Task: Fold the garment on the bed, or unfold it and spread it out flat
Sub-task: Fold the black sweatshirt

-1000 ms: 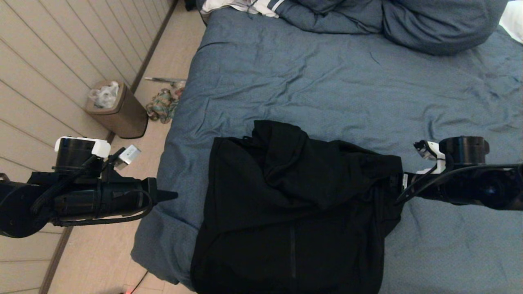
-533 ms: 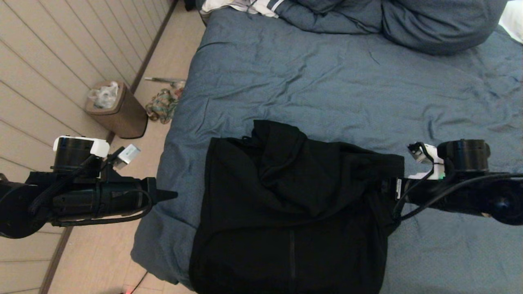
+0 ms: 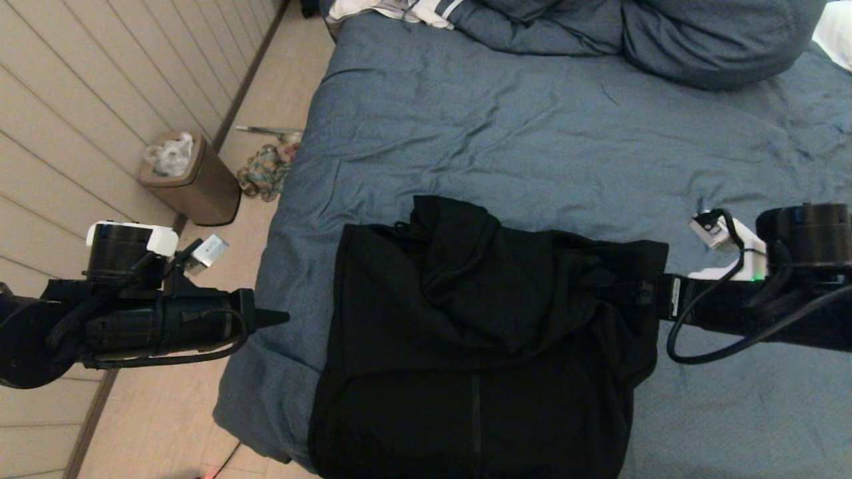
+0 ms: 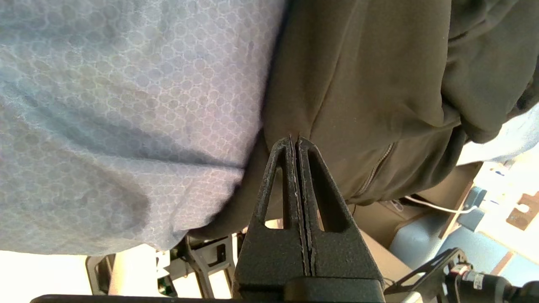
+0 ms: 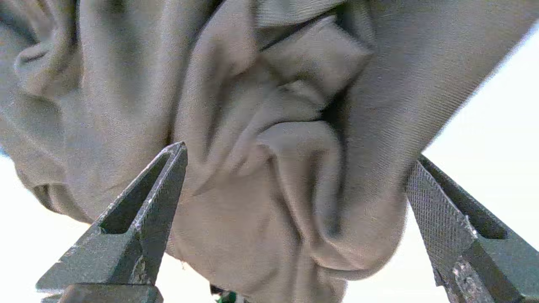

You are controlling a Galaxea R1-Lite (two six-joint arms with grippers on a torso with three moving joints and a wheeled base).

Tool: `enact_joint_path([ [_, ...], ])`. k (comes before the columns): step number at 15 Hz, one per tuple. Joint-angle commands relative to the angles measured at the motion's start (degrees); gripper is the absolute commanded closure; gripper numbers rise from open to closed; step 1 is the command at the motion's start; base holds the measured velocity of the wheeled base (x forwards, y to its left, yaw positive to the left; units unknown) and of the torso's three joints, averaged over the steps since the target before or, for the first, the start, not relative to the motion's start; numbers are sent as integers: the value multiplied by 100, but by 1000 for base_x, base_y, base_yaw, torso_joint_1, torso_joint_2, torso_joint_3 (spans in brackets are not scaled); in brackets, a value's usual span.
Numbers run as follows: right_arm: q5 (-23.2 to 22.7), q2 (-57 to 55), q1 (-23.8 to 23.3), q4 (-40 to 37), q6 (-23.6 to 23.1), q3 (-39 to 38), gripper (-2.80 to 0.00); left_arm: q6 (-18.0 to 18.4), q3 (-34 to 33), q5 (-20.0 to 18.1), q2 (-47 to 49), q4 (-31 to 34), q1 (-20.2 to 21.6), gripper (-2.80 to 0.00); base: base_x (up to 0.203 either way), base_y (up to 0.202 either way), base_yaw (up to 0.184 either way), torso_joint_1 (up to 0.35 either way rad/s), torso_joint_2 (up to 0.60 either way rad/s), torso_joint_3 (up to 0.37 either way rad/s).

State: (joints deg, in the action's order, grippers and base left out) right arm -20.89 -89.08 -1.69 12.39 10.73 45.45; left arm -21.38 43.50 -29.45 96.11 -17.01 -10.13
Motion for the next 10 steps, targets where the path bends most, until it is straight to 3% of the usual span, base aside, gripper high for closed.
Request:
enact_joint_path([
  [1,-12,97,-193,-11,-26,12,-280,-15,1,-16,-5,-13,2,0,0,0,0,0,0,0],
  [10,-7,-1268,-1267,26,-695,368,-280,-15,1,-16,-10,-13,2,0,0,0,0,0,0,0],
])
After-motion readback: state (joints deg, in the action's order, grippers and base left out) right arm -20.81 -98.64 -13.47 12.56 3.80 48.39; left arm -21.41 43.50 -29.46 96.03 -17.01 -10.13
